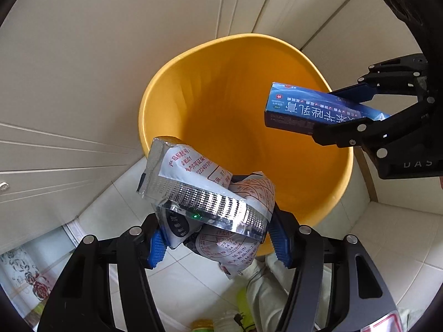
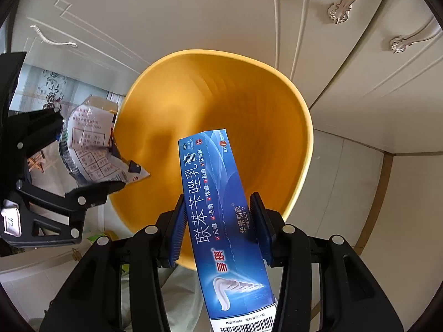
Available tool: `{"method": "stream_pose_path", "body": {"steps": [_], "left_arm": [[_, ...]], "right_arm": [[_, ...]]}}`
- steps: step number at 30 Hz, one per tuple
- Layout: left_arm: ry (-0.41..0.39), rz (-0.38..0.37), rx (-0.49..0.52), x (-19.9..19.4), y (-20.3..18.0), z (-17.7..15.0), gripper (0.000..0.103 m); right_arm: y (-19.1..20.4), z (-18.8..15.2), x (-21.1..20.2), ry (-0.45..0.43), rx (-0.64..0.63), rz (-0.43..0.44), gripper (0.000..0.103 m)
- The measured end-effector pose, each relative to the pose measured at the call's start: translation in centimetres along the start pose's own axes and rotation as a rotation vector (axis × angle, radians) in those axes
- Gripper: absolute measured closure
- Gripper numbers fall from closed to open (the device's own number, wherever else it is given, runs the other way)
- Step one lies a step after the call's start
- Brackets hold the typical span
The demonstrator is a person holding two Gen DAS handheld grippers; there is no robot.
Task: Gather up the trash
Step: 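Carry both items over the yellow bin and open both tools to drop them, then raise both tools from the bin back toward the counter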
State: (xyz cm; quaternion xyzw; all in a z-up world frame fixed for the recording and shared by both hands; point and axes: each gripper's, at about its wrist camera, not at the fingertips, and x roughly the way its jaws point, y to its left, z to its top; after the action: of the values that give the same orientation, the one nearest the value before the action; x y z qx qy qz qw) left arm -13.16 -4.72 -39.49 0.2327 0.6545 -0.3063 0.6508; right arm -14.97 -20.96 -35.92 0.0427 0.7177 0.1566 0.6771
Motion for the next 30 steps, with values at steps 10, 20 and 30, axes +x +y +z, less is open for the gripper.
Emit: {"method": "stream_pose_path", "body": {"steps": [10, 20, 30], "left_arm": [[-0.048, -0.039, 0.005, -2.4, 0.2, -1.2, 0.026], [-0.063, -0.016, 0.017, -6.7, -0.8, -1.9, 0.026], [-0.098, 0.011, -0.052, -11.3, -1.4, -3.6, 0.025]], "right_arm": [[-0.5, 1.0, -1.2, -0.058, 0.034, 0.006, 0.028], [-1.3, 0.7, -4.3, -0.099, 0.058, 0.020, 0.028], [1.5, -1.7, -10.5, -0.181, 0.066, -0.018, 0.016]]}}
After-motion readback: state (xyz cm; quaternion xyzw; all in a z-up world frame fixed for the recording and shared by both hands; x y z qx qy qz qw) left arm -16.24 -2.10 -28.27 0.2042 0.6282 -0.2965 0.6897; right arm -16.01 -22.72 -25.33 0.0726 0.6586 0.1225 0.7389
